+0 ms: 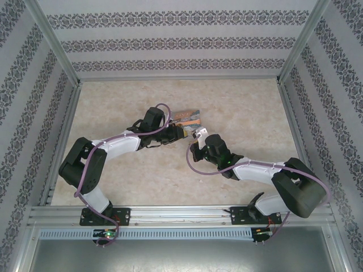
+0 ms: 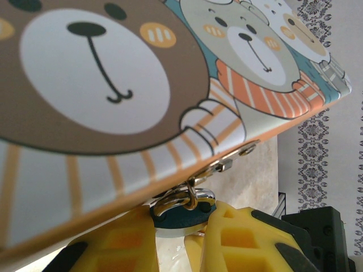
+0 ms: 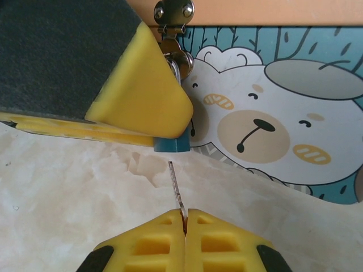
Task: Unlock the padlock with the key
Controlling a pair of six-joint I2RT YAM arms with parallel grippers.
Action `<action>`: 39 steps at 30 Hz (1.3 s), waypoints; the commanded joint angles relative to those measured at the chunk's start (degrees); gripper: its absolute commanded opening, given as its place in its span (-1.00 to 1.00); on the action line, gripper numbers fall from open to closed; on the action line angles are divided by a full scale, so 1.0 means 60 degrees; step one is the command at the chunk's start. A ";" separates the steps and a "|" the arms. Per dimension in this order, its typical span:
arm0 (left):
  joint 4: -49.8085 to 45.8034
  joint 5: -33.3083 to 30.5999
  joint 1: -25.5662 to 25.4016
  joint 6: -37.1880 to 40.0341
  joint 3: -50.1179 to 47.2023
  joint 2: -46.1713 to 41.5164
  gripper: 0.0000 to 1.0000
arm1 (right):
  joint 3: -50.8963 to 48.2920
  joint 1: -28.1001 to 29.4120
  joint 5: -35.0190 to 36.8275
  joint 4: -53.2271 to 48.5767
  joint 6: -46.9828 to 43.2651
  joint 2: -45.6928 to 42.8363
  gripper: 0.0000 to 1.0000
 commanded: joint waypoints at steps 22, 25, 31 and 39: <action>0.0356 0.0304 -0.0124 -0.0027 0.0125 -0.0200 -0.75 | 0.0261 0.0096 0.0034 0.0696 0.0143 0.0270 -1.00; 0.0348 0.0327 -0.0121 -0.0027 0.0142 -0.0192 -0.75 | 0.0261 0.0092 0.0119 0.0720 0.0156 0.0313 -1.00; 0.0334 0.0362 -0.0118 -0.0038 0.0142 -0.0206 -0.75 | 0.0316 0.0097 0.0116 0.0941 0.0187 0.0433 -1.00; 0.0297 0.0391 -0.0120 -0.0027 0.0156 -0.0212 -0.75 | 0.0376 0.0101 0.0171 0.1293 0.0130 0.0566 -1.00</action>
